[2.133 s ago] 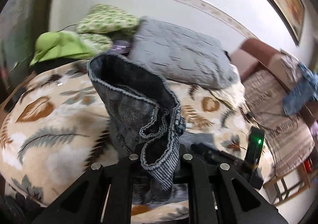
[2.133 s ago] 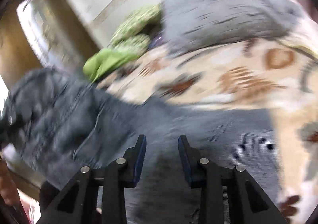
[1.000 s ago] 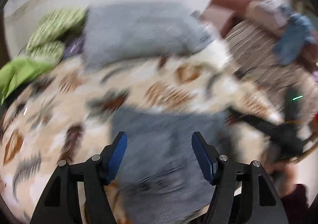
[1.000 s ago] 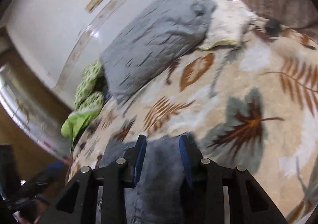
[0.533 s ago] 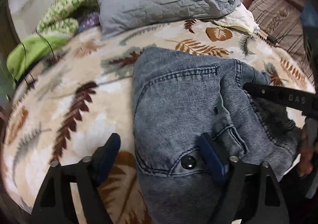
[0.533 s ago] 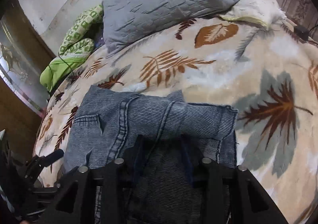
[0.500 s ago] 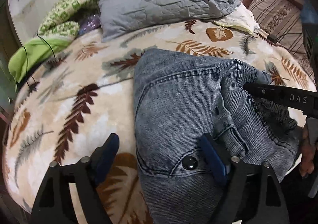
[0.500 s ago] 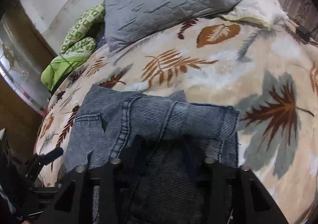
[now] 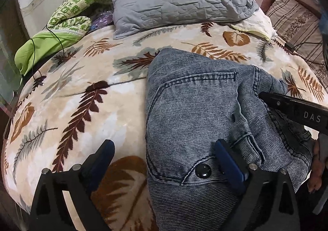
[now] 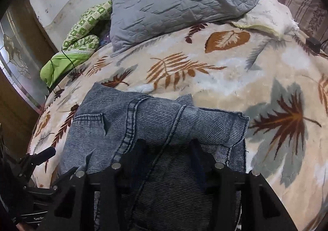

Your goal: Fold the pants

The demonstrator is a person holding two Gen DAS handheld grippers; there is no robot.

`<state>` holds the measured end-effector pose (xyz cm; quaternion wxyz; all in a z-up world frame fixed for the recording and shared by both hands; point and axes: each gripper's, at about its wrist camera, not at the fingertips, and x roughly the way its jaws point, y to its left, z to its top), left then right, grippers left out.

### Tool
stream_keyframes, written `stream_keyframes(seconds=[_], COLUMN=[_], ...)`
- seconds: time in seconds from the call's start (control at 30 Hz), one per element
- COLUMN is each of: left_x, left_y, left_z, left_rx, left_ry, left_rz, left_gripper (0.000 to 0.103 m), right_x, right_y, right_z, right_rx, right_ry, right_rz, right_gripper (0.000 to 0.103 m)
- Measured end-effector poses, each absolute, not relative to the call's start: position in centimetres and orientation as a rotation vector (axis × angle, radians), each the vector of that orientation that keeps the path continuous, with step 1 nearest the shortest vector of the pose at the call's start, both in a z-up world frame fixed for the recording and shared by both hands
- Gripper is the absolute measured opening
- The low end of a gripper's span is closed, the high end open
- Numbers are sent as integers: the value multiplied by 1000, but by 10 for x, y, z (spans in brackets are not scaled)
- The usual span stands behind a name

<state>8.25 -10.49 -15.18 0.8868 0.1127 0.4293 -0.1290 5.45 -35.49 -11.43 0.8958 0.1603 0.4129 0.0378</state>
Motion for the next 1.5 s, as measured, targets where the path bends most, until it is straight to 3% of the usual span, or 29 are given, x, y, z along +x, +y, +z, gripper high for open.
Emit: stream_keyframes(seconds=[0.87,1.2,1.5], left_x=[63,52,40], left_y=[-85,-47,-26], left_z=[-136,-108,-92], left_rx=[238,192,166], left_ry=[890,826,777], left_rz=[-259,-210,-186], left_gripper=[100,100,100], right_x=[45,-6,-42], right_y=[-348,-318,-318], right_z=[-104,-52,-38], right_rx=[313,198,267], right_ry=[825,582,517], right_rz=[9,75,70], right_gripper=[52,55,56])
